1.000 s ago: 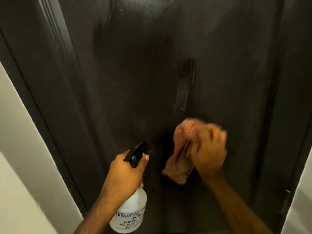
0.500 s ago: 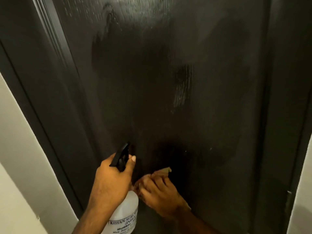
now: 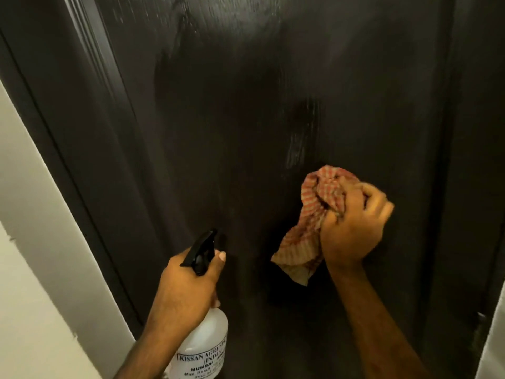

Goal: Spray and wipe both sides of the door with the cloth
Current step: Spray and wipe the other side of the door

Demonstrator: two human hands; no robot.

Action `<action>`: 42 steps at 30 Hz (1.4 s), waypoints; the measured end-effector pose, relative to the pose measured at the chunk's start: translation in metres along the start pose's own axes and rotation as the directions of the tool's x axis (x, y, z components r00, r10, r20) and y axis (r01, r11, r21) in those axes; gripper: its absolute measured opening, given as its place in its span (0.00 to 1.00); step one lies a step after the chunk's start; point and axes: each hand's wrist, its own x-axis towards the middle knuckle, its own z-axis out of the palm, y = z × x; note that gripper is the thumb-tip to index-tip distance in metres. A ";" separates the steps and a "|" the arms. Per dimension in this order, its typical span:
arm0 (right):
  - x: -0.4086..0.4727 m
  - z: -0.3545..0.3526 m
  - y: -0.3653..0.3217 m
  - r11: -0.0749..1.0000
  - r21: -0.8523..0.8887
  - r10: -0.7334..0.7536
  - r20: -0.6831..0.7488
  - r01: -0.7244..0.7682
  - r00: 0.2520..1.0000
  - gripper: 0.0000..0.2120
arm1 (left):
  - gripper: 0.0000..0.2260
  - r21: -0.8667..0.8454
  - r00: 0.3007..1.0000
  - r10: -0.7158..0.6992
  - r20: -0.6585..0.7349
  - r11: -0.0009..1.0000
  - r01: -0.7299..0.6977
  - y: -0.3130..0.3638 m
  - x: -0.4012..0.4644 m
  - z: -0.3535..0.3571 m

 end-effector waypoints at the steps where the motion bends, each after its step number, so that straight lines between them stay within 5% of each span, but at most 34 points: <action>1: -0.010 -0.001 0.002 1.000 -0.010 -0.014 0.021 0.014 1.000 0.19 | 0.11 0.000 1.000 0.001 0.002 1.000 -0.001 0.000 0.000 0.002; 4: -0.082 0.005 0.023 0.998 -0.021 -0.043 0.326 0.053 0.944 0.19 | 0.08 -0.013 0.999 0.025 0.026 1.000 -0.024 0.005 0.001 0.013; 6: -0.141 -0.002 0.044 0.938 0.070 -0.325 0.527 0.341 0.785 0.16 | 0.07 -0.031 0.997 0.062 0.044 0.998 -0.061 0.010 0.001 0.020; 8: -0.174 -0.012 0.064 0.839 0.118 -0.476 0.631 0.531 0.612 0.21 | 0.06 -0.044 0.993 0.094 0.071 0.995 -0.091 0.015 0.000 0.030; 11: -0.158 -0.023 0.071 0.821 0.182 -0.507 0.669 0.541 0.544 0.31 | 0.06 -0.047 0.987 0.109 0.119 0.993 -0.104 0.025 -0.001 0.041; 15: -0.086 -0.028 0.067 0.880 0.124 -0.454 0.505 0.459 0.735 0.26 | 0.07 -0.066 0.980 0.127 0.152 0.991 -0.118 0.031 0.001 0.051; 18: -0.030 -0.027 0.074 0.980 0.007 -0.191 0.342 0.201 0.920 0.20 | 0.06 -0.058 0.978 0.142 0.152 0.989 -0.134 0.032 0.000 0.056; 20: -0.012 -0.029 0.079 0.999 -0.040 -0.004 0.214 0.012 0.977 0.19 | 0.06 -0.033 0.977 0.142 0.161 0.990 -0.138 0.030 0.000 0.058; 23: -0.024 -0.029 0.083 0.996 -0.034 0.088 0.124 -0.084 0.988 0.21 | 0.06 -0.019 0.977 0.128 0.169 0.992 -0.127 0.027 -0.001 0.062; 26: -0.068 -0.031 0.096 0.980 0.077 0.158 0.251 -0.182 0.955 0.14 | 0.06 -0.019 0.976 0.127 0.177 0.992 -0.126 0.025 0.000 0.067; 29: -0.117 -0.051 0.128 0.996 0.088 -0.069 0.488 0.029 0.870 0.23 | 0.06 -0.037 0.973 0.121 0.195 0.993 -0.116 0.030 -0.001 0.071; 33: -0.125 -0.061 0.149 0.963 -0.069 -0.172 0.591 0.262 0.788 0.26 | 0.06 -0.039 0.968 0.122 0.219 0.993 -0.116 0.038 -0.003 0.073; 38: -0.057 -0.048 0.116 0.967 0.006 -0.235 0.404 0.255 0.884 0.22 | 0.06 -0.058 0.964 0.140 0.227 0.990 -0.130 0.048 -0.002 0.066; 42: 0.022 -0.026 0.049 0.991 0.042 -0.135 0.167 0.130 0.977 0.20 | 0.06 -0.041 0.969 0.173 0.177 0.985 -0.168 0.059 0.004 0.052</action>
